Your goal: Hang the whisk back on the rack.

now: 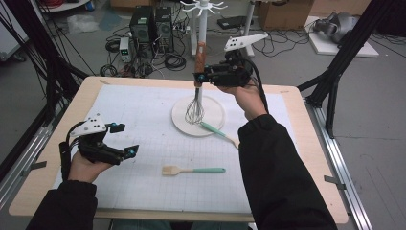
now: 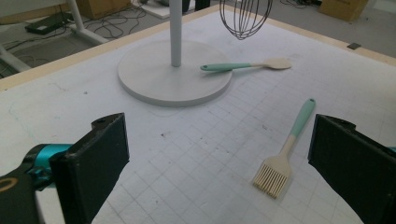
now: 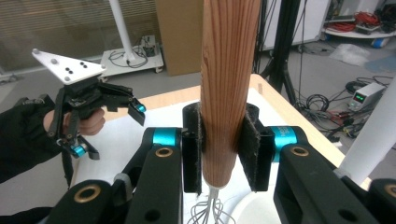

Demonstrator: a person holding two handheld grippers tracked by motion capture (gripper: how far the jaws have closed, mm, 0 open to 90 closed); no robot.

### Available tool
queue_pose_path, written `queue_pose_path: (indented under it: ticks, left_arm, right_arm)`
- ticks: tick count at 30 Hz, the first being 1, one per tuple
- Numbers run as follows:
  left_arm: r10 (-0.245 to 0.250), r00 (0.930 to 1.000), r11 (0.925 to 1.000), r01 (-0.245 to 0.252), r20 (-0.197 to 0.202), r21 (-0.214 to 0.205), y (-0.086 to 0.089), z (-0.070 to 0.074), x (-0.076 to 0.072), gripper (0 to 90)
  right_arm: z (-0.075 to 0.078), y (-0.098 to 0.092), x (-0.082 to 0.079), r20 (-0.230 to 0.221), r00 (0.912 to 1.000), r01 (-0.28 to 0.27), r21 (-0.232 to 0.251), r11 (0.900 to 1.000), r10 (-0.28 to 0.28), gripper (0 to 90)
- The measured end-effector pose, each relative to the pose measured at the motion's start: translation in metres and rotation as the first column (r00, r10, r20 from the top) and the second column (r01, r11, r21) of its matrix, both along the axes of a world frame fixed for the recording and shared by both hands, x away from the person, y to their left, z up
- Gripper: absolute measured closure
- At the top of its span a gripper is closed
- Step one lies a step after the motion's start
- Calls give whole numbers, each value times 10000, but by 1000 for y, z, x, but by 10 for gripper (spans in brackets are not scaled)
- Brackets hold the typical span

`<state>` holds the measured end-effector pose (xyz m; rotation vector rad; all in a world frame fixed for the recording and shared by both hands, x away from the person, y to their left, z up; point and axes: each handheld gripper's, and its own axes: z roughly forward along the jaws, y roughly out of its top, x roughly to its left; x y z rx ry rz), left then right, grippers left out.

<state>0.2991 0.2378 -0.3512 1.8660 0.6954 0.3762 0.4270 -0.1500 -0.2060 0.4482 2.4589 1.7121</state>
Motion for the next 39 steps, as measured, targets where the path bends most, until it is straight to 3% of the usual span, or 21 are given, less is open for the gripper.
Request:
queue_pose_path:
  ticks: [27, 39]
  left_arm:
    - [221, 9998, 9997, -221, 17, -75, 3, -1, 1, 40]
    - [191, 9998, 9998, -190, 74, -76, 3, 0, 1, 40]
  right_arm:
    - [49, 14, 33, 205, 9989, 435, -186, 9989, -431, 722]
    - [47, 10, 45, -276, 9952, 938, -198, 9954, -943, 721]
